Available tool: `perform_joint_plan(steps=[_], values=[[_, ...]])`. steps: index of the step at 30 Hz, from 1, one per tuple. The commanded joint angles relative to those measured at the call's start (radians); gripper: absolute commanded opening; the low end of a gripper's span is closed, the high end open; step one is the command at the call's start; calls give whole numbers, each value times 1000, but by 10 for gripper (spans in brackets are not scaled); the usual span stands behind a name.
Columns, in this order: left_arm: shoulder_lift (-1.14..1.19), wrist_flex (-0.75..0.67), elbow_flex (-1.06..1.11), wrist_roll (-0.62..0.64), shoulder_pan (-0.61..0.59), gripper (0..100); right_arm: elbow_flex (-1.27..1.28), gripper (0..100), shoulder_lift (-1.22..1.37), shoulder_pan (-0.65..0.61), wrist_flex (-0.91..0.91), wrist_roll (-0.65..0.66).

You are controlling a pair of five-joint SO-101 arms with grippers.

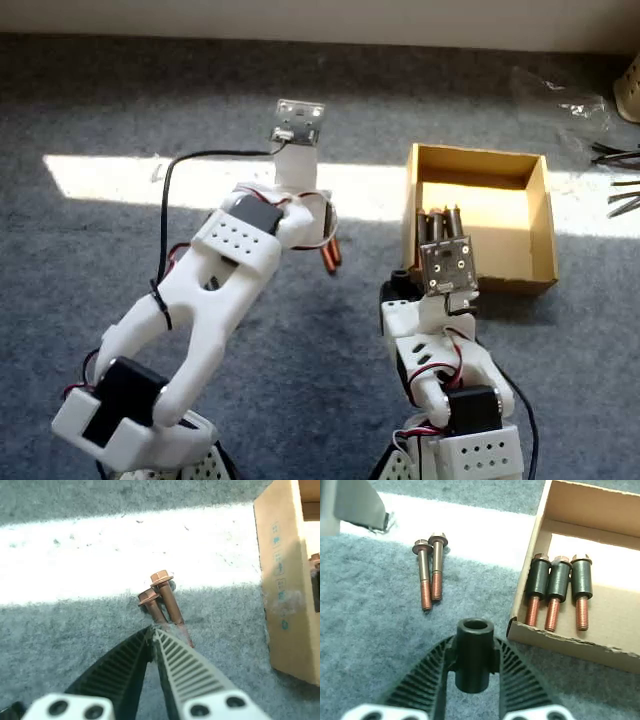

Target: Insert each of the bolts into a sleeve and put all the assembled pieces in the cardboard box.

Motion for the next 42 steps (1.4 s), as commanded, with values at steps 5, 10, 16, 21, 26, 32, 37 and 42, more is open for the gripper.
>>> perform_joint_plan(steps=[5,10,16,21,26,32,37,42], values=[[94,2,-93,195,16,11,-4,5,-12,61,1,9],[133,-2,-93,196,18,11,-4,5,-12,64,1,9],[160,-3,-114,196,33,80,-4,5,-12,64,1,9],[160,-40,-116,236,48,136,-4,5,-12,64,2,9],[160,-101,-84,253,45,107,-4,5,-12,65,4,9],[200,-107,-62,253,42,110,-4,5,-12,65,4,9],[275,-124,-90,253,24,109,-4,5,-12,65,4,9],[323,-130,-120,253,-8,108,-4,5,-12,65,4,11]])
